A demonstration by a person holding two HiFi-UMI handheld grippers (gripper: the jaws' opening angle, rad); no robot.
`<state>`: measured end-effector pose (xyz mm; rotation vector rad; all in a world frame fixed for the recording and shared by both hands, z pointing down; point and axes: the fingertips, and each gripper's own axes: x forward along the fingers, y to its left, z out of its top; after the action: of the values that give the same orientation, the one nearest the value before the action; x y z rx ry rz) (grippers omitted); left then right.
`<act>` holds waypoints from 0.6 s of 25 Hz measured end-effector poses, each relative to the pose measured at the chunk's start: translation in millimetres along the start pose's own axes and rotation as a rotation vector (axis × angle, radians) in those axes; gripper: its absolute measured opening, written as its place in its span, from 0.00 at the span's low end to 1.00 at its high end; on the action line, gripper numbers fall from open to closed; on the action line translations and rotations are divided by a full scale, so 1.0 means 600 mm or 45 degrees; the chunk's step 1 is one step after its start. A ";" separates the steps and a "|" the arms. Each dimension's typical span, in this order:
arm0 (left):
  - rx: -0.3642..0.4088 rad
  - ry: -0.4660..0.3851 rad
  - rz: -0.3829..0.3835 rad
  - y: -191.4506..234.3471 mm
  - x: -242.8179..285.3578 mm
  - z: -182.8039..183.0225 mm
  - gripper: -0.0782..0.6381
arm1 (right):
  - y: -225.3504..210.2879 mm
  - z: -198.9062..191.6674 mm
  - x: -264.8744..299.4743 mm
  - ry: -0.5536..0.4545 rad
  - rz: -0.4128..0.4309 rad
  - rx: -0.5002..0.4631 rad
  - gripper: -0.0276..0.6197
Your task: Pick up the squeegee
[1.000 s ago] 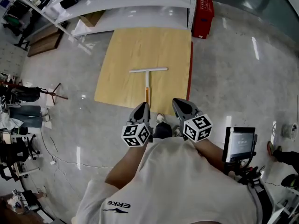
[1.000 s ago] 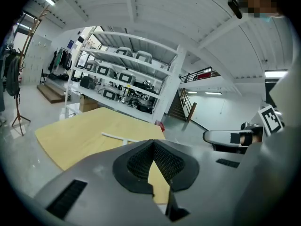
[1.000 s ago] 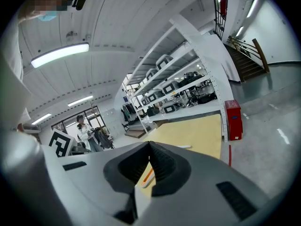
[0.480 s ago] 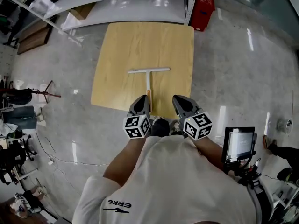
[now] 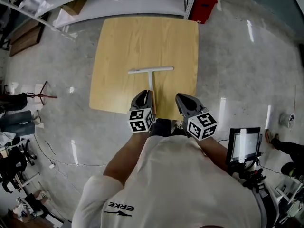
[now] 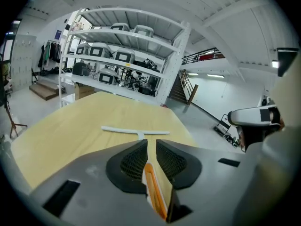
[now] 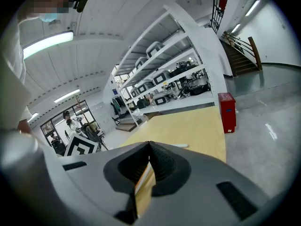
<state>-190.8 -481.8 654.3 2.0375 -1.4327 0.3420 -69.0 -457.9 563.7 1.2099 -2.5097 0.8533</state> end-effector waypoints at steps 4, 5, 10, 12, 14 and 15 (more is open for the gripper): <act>-0.004 0.039 -0.004 0.005 0.029 -0.001 0.24 | -0.012 0.004 0.001 0.005 -0.031 0.009 0.05; 0.000 0.047 -0.003 0.005 0.035 -0.001 0.25 | -0.015 0.004 0.001 0.007 -0.040 0.012 0.05; 0.016 0.095 0.024 0.011 0.059 -0.008 0.27 | -0.023 0.001 -0.002 0.027 -0.065 0.037 0.05; 0.018 0.111 0.038 0.014 0.067 -0.010 0.28 | -0.023 0.000 -0.001 0.035 -0.065 0.041 0.05; 0.017 0.126 0.043 0.013 0.074 -0.013 0.29 | -0.023 -0.001 -0.001 0.042 -0.066 0.045 0.05; 0.018 0.135 0.045 0.012 0.077 -0.014 0.29 | -0.022 -0.002 0.000 0.045 -0.067 0.046 0.05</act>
<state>-178.8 -513.1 688.2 1.9768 -1.4065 0.4688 -58.5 -463.9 569.9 1.2551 -2.4336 0.9025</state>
